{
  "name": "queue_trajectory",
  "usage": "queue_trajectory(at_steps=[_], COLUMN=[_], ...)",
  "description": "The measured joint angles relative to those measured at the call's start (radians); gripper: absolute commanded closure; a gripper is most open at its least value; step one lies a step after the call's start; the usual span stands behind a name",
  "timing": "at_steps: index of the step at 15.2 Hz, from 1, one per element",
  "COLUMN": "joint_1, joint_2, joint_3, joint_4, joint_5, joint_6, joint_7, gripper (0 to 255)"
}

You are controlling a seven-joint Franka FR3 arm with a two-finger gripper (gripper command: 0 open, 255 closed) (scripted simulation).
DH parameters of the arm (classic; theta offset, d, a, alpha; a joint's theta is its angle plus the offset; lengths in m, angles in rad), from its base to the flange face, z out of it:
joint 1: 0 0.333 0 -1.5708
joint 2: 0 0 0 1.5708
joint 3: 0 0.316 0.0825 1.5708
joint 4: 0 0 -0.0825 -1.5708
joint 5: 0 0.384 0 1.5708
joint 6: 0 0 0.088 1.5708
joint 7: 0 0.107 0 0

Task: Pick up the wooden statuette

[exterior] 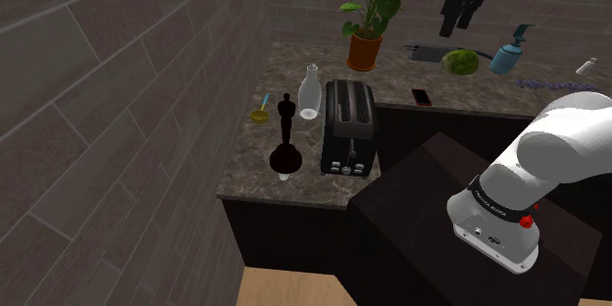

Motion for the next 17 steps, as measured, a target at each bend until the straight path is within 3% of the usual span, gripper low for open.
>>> queue_trajectory(at_steps=[3, 8, 17], joint_1=[0.005, 0.029, 0.073], joint_2=[0.005, 0.023, 0.197], joint_3=[0.012, 0.065, 0.172], joint_4=[-0.022, -0.154, -0.261], joint_5=[0.012, 0.061, 0.133], joint_6=[0.043, 0.260, 0.675], joint_7=[0.014, 0.068, 0.160], gripper=[0, 0, 0])
